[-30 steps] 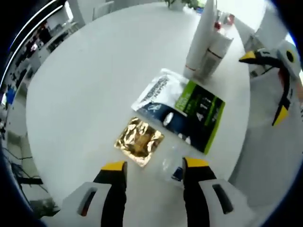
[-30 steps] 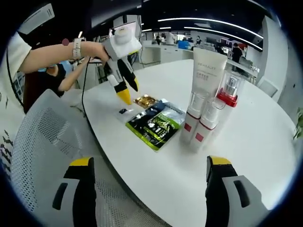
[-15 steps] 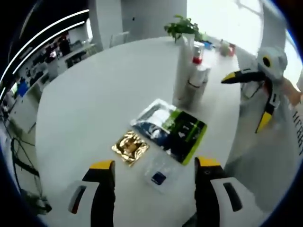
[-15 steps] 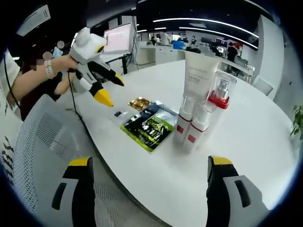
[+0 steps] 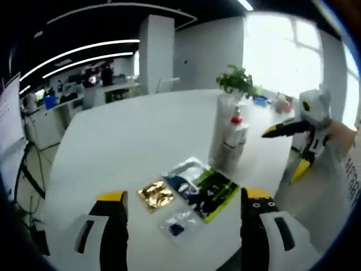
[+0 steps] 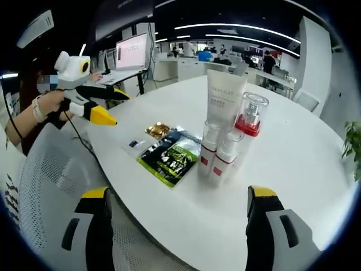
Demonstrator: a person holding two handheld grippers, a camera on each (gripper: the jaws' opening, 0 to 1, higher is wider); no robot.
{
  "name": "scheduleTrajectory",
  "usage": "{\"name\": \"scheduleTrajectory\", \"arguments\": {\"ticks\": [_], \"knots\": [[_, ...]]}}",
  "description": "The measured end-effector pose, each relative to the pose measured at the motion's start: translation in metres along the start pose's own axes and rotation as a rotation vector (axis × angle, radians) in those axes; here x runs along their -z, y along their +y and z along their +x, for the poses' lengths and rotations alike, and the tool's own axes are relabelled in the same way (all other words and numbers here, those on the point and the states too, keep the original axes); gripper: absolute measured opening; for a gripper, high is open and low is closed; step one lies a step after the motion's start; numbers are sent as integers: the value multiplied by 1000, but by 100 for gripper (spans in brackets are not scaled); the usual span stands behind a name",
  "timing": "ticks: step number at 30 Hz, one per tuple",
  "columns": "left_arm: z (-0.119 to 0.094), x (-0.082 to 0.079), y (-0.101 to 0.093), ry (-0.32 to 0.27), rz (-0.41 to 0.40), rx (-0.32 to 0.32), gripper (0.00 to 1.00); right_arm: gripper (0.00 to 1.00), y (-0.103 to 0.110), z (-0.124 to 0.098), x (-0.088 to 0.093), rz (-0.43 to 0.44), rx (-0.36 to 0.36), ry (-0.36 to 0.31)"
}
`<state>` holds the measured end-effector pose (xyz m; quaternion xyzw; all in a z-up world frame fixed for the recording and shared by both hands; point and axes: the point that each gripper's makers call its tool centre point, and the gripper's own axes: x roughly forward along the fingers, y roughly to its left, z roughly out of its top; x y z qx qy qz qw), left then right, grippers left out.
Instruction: Arrange the skincare products in the storage area until every visible bottle or jar stands upright without overlapping.
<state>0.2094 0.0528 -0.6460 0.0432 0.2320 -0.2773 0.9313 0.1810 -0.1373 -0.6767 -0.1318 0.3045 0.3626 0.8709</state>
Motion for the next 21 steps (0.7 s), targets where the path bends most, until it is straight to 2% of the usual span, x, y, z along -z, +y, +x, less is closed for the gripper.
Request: {"name": "scheduleTrajectory", "arguments": {"ticks": [3,6,9,12,21], "knots": [[-2,-1,0,-25,-36,-21,83,100,-1,1,-1,-4,6,3],[-3,-12,-6,-112,-10,-9,85,100,0,1,-2,1,9,-5],[-6,-13,-8,-127,3,-19,91,100,1,1,-2,-1,16,-7],[-6,-13,-6,-128,-24,-28,96,100,-1,0,-3,10,29,-21],[-7,-19,-14,-150,-74,-32,99,100,-13,-9,-5,42,81,-58]]}}
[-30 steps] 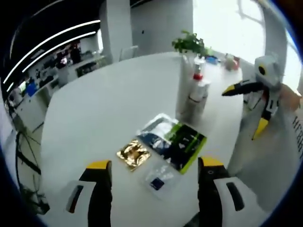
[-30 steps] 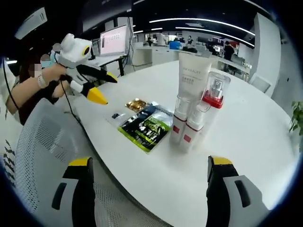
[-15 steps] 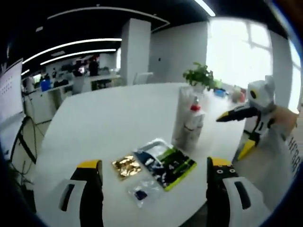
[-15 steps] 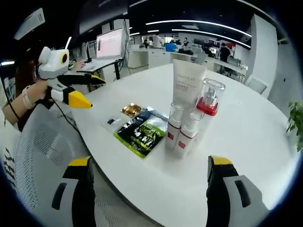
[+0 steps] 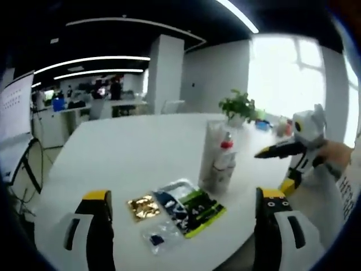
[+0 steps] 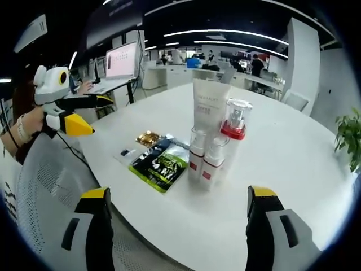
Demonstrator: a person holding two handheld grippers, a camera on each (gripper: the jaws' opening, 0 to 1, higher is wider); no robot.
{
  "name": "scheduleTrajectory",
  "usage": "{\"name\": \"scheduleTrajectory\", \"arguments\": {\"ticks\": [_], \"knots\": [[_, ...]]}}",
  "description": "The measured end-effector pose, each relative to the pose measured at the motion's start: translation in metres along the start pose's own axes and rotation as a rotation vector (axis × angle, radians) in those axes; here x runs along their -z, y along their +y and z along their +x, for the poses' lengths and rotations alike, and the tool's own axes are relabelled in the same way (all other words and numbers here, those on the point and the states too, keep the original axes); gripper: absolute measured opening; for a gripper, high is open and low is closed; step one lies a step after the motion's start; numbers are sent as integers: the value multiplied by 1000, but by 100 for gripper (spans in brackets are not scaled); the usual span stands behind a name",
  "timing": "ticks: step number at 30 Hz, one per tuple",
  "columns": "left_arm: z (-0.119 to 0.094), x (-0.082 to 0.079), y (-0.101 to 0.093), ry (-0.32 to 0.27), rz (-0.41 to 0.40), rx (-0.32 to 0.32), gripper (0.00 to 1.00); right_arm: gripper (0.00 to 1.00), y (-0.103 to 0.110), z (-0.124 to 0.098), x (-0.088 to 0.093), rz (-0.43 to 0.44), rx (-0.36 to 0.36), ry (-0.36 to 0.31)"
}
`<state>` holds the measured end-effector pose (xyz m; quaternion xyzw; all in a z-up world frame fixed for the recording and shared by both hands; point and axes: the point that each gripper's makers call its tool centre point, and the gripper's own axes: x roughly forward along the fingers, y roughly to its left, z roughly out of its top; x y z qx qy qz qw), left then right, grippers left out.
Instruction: Arrange the skincare products in the storage area until every visible bottle or jar stands upright without overlapping.
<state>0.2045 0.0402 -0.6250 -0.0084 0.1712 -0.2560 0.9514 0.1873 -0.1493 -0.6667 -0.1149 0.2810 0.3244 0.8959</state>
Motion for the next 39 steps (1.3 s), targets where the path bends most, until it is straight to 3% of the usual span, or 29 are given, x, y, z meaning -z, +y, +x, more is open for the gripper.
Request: {"name": "scheduleTrajectory", "arguments": {"ticks": [19,22,25,30,33,37,39], "knots": [[-1,6,-15,19,-14,11,99,100,0,-3,7,9,0,8],[0,9,-15,29,34,-2,99,100,-1,-2,9,10,0,12],[2,13,-17,53,32,5,99,100,-2,-2,11,33,3,21],[3,12,-18,34,52,14,99,100,-4,-3,9,22,10,6],[3,25,-16,114,21,11,99,100,-3,-3,7,20,9,-4],[6,16,-22,55,56,39,99,100,-3,-2,4,16,7,-15],[6,19,-22,69,36,41,99,100,-2,-2,3,4,4,-24]]}}
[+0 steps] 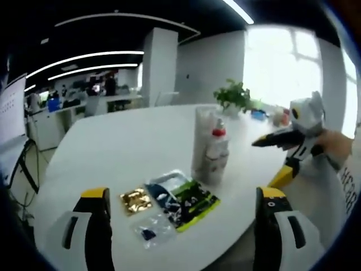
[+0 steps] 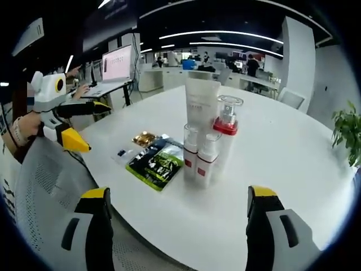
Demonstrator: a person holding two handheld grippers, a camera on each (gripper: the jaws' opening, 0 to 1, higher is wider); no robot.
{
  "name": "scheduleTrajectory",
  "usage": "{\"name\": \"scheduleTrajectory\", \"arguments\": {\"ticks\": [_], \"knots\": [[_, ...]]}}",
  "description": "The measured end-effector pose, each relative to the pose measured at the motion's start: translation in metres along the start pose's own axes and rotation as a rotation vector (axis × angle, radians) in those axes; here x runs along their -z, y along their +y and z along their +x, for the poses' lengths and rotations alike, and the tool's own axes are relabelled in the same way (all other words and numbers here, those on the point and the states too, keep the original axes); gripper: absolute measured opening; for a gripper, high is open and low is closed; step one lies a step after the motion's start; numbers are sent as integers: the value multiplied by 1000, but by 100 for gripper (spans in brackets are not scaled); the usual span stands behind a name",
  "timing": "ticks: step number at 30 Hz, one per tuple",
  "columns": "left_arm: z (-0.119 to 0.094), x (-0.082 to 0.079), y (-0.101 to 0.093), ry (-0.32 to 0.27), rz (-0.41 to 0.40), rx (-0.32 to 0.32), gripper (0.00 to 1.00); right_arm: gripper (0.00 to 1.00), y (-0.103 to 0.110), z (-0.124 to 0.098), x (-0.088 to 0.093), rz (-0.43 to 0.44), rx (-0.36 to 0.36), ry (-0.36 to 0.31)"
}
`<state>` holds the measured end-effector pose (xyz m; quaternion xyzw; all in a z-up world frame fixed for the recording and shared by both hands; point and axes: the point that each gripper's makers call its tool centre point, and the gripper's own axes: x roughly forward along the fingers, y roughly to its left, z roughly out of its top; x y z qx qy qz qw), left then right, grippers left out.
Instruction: Arrange the skincare products in the storage area until every visible bottle or jar stands upright without overlapping.
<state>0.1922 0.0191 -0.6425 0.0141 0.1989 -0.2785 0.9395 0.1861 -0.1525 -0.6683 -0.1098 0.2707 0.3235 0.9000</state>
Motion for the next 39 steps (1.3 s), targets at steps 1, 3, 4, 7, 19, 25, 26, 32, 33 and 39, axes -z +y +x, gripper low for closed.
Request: {"name": "scheduleTrajectory", "arguments": {"ticks": [1,3,4,7,19,25,26,32,33,39], "knots": [[0,2,0,8,-10,0,99,100,1,0,0,-6,-2,-2],[0,2,1,12,-7,-1,99,100,2,0,-2,-13,-1,-11],[0,2,1,11,-7,-1,99,100,1,0,-2,-18,-1,-16],[-1,2,0,15,-6,0,99,100,1,-1,-2,-19,3,-19],[-4,-1,4,-1,-26,-23,99,100,-6,-4,-5,24,27,-44],[-5,2,4,13,-10,-29,99,100,-7,-4,-2,31,36,-28],[-5,2,4,15,-8,-28,99,100,-7,-4,-2,30,35,-27],[-4,3,4,25,-10,-29,99,100,-6,-4,-1,27,33,-15],[-4,3,4,25,-9,-30,99,100,-6,-4,0,26,31,-12],[-3,7,7,51,-26,-40,99,100,-3,-2,8,17,19,25]]}}
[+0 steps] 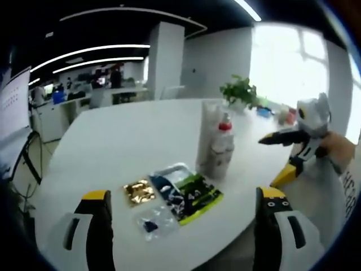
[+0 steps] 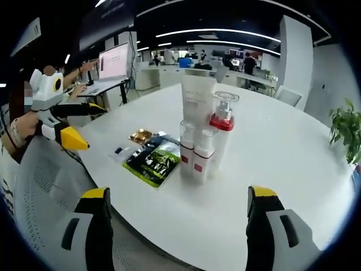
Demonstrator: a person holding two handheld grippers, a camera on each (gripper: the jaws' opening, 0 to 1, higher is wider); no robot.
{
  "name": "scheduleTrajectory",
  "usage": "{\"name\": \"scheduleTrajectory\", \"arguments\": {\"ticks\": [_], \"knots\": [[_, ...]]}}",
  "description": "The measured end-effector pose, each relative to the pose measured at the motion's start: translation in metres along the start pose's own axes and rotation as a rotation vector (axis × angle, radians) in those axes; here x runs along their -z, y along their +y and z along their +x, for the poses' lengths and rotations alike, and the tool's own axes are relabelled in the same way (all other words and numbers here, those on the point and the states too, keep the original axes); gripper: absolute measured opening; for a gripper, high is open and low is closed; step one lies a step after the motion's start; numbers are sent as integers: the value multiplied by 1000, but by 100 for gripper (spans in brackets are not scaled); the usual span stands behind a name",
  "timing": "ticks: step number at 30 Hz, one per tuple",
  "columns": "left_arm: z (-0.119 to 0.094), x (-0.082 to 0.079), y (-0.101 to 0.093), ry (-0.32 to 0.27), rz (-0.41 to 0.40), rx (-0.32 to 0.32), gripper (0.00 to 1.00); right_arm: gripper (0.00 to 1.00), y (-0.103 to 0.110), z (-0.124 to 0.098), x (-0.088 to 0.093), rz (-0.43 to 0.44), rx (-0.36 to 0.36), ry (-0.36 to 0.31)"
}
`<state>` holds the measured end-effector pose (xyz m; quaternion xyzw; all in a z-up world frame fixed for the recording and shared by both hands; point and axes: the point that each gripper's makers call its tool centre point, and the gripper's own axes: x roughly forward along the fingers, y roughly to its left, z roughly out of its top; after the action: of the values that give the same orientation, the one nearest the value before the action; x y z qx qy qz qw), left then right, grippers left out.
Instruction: Arrange the skincare products in the storage area until every visible bottle or jar stands upright without overlapping.
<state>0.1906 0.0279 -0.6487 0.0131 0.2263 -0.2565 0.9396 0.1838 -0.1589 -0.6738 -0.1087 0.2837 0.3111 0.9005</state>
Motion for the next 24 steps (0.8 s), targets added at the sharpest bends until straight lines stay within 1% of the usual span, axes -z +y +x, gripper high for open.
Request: {"name": "scheduleTrajectory", "arguments": {"ticks": [3,7,9,14,19,24], "knots": [[0,-1,-1,-5,13,3,99,100,0,0,0,3,1,-1],[1,2,-1,14,15,3,99,100,-3,-1,-1,3,9,0],[1,4,-1,21,17,-4,99,100,-4,-1,2,-3,12,18],[0,2,0,12,5,-3,99,100,-2,-1,3,-1,6,15],[0,2,0,15,1,-3,99,100,-2,0,2,-4,1,19],[-1,0,1,8,-6,-6,99,100,-3,0,-1,2,7,7]]}}
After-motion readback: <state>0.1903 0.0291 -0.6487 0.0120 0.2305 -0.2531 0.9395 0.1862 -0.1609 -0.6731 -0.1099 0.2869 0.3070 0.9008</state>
